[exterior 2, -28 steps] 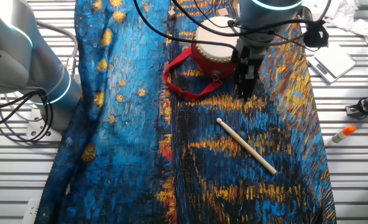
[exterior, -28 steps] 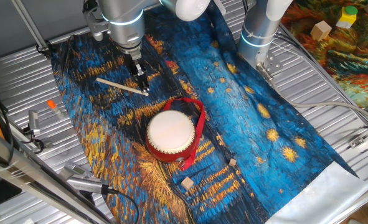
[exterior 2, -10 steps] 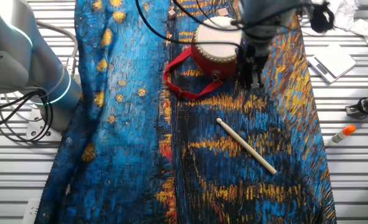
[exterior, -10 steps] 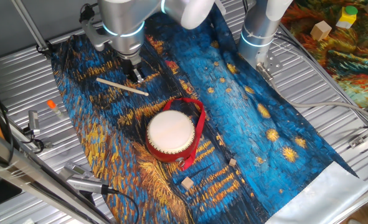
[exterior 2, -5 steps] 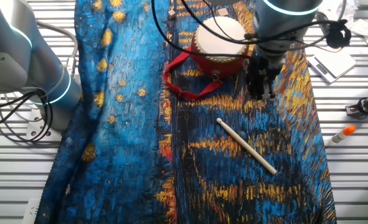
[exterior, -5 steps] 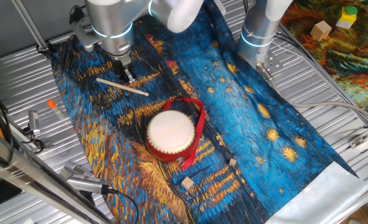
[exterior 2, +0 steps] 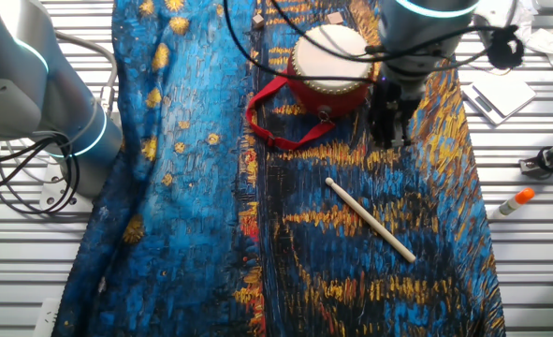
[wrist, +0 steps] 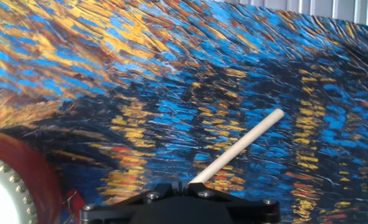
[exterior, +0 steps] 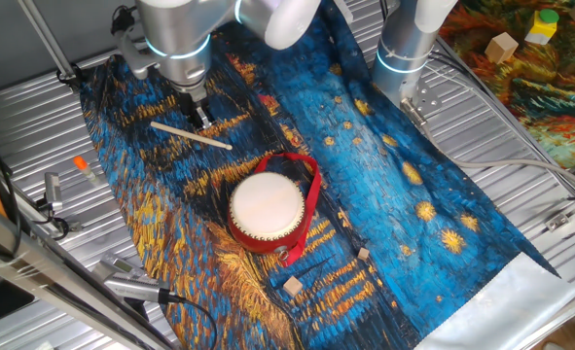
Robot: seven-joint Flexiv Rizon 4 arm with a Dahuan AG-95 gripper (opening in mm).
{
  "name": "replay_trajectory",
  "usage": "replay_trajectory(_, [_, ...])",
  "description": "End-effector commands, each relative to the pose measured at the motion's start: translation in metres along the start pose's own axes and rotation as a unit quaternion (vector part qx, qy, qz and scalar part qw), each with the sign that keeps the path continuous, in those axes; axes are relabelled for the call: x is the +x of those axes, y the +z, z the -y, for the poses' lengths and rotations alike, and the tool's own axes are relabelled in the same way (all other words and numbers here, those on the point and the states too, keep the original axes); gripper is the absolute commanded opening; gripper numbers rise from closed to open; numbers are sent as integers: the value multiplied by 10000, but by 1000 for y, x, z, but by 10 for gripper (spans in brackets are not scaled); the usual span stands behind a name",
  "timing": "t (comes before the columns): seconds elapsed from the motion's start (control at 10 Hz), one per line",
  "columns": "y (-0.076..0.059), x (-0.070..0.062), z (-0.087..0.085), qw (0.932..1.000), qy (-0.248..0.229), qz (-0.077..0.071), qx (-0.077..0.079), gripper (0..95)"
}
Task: Play the drum
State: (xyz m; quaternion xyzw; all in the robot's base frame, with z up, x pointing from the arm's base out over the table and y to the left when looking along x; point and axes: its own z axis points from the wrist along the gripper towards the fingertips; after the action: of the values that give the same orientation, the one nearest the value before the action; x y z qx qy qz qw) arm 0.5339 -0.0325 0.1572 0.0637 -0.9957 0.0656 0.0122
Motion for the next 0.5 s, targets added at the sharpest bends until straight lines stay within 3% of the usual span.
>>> replay_trajectory(0.1, [-1,2,0,9997,-236,76,-17,0])
replay_trajectory(0.5, [-3,1,-1,9993,-370,-33,98,0])
